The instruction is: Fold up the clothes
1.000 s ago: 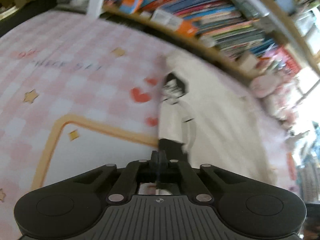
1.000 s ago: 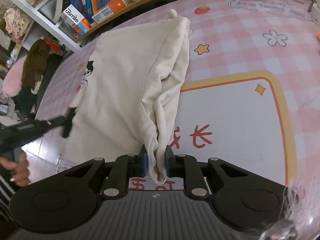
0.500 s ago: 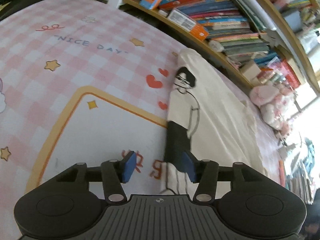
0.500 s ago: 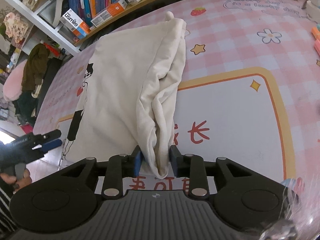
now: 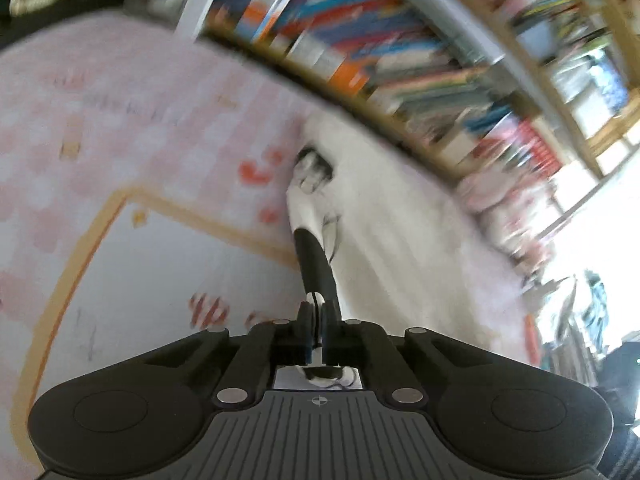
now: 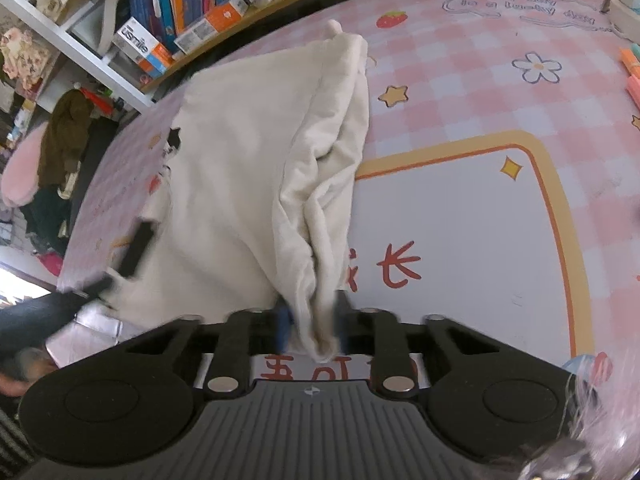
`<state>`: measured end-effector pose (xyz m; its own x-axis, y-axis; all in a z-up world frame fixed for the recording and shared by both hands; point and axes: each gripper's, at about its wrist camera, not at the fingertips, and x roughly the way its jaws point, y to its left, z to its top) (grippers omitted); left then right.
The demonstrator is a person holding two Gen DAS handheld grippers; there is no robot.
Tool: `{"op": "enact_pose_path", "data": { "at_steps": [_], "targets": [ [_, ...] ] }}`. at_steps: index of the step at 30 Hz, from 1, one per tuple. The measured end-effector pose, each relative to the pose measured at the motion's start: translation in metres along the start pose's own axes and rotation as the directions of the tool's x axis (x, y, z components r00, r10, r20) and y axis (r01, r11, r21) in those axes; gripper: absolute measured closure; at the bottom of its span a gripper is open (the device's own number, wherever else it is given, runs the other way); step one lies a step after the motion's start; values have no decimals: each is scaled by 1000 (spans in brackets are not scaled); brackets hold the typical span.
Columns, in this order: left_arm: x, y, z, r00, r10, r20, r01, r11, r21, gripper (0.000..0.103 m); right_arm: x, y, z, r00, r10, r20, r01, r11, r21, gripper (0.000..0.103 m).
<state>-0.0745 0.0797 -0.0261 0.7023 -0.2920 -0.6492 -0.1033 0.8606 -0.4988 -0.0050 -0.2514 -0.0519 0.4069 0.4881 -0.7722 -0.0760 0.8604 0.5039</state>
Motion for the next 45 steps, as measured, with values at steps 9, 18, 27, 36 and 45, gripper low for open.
{"op": "enact_pose_path", "data": {
  "at_steps": [9, 18, 27, 36, 45],
  "targets": [
    [21, 14, -13, 973, 207, -97, -189, 967, 168, 95, -1, -2, -1, 1000, 5, -3, -5, 1000, 24, 80],
    [-5, -5, -22, 981, 179, 73, -192, 936, 296, 53, -2, 0, 0, 1000, -2, -8, 2, 1000, 29, 77],
    [-6, -27, -35, 990, 114, 79, -138, 862, 487, 25, -9, 8, -12, 998, -67, 8, 67, 995, 70, 64],
    [-3, -34, -42, 1000, 2, 14, -11, 785, 619, 13, -4, 24, -12, 984, -172, 42, 166, 980, 107, 62],
    [13, -49, -58, 999, -51, -1, 34, 666, 746, 13, -6, 41, 1, 977, -211, 34, 205, 970, 133, 91]
  ]
}}
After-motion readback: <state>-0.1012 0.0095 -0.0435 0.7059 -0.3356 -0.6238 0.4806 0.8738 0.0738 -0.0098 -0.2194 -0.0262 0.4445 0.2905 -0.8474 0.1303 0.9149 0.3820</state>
